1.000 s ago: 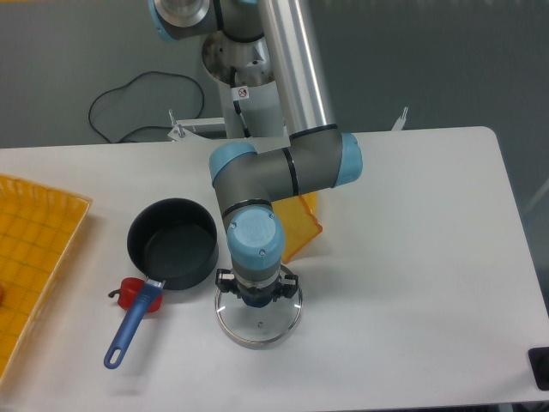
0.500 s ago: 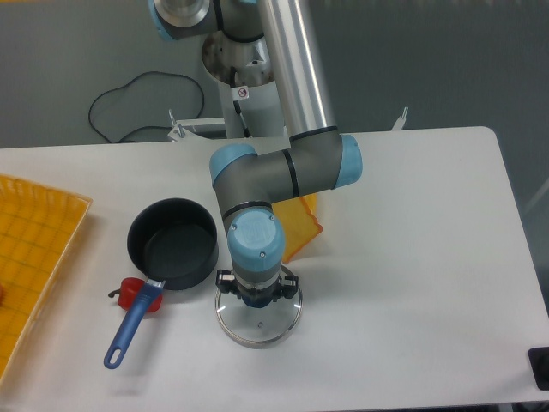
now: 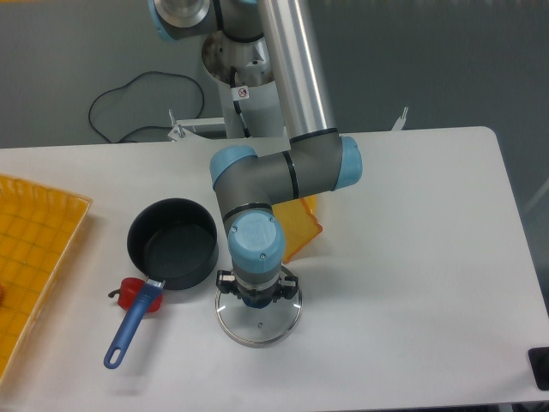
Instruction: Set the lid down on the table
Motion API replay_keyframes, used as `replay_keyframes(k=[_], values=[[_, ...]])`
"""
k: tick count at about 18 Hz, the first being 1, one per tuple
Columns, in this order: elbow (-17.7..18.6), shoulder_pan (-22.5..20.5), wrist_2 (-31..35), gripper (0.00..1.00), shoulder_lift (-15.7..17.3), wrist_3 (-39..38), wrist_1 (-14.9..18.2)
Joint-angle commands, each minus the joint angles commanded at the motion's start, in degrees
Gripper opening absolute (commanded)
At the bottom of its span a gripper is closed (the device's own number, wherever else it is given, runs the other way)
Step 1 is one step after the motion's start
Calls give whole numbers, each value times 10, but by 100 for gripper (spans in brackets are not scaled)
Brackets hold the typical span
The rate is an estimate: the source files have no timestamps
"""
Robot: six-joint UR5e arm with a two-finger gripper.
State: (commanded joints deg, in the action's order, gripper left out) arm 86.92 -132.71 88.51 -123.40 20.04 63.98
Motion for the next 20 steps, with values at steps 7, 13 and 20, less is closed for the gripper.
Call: replay_keyframes(k=[7,13,20], values=[[0,0,0,71,0,0,-1],[0,0,0,71,0,0,-2],[0,0,1,71,-2,0,-2]])
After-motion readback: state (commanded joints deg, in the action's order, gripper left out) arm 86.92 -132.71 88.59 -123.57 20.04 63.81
